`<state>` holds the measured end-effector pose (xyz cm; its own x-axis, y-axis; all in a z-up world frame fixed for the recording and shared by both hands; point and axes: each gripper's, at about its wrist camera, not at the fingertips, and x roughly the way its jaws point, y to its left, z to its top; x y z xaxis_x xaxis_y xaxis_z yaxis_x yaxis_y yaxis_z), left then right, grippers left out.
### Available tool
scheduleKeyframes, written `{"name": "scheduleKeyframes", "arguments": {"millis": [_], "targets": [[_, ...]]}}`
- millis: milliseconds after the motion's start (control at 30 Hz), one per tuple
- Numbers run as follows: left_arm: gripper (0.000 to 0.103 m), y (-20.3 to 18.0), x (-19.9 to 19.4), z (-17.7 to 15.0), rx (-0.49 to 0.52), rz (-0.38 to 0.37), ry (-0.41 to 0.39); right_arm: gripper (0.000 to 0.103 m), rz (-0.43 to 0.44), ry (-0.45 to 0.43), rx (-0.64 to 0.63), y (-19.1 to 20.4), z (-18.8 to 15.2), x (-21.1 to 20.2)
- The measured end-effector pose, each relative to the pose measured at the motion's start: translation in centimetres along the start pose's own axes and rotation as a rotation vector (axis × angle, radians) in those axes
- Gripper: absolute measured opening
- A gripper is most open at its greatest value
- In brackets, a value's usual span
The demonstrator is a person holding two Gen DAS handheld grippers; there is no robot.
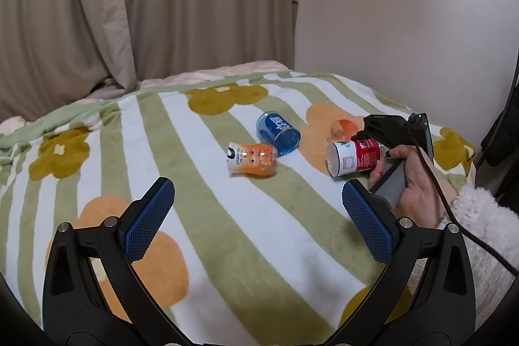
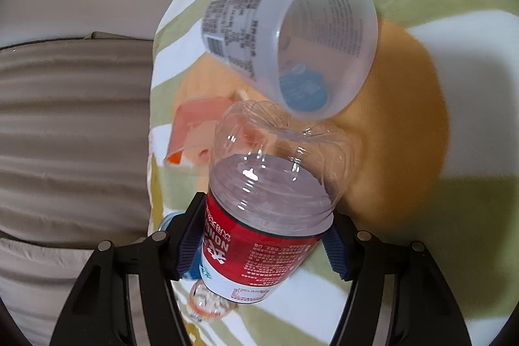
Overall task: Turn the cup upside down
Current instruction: 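Lift the red-labeled bottle with the right tool and turn it vertical, then set the bottle standing on the blanket and open the right tool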
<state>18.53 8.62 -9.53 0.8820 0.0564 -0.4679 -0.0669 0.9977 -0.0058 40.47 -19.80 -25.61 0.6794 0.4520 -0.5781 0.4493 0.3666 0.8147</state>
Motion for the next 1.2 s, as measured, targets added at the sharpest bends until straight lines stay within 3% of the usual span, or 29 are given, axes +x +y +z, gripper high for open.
{"name": "scheduleKeyframes", "arguments": {"millis": [133, 267, 400, 700, 933, 1200], "targets": [[0.103, 0.0, -1.5, 0.4, -0.001, -0.006, -0.019, 0.061, 0.017, 0.037, -0.067, 0.8, -1.1, -1.8], [0.103, -0.1, -3.5, 0.6, 0.001, -0.017, -0.030, 0.061, 0.005, 0.116, -0.238, 2.3, -2.8, -4.3], [0.103, -0.2, -5.3, 0.8, -0.001, -0.027, -0.036, 0.061, -0.037, 0.276, -0.436, 3.1, -5.5, -6.8], [0.103, -0.6, -7.5, 0.0, -0.013, -0.048, -0.008, 0.061, -0.212, 0.606, -0.711, 2.5, -9.5, -8.6], [0.103, -1.6, -7.0, -1.1, 0.004, -0.054, 0.054, 0.061, -0.392, 0.696, -0.893, 1.7, -10.5, -4.7], [0.103, -2.3, -5.4, -1.9, 0.029, -0.047, 0.111, 0.062, -0.426, 0.715, -0.989, 1.3, -11.4, -1.6]]}}
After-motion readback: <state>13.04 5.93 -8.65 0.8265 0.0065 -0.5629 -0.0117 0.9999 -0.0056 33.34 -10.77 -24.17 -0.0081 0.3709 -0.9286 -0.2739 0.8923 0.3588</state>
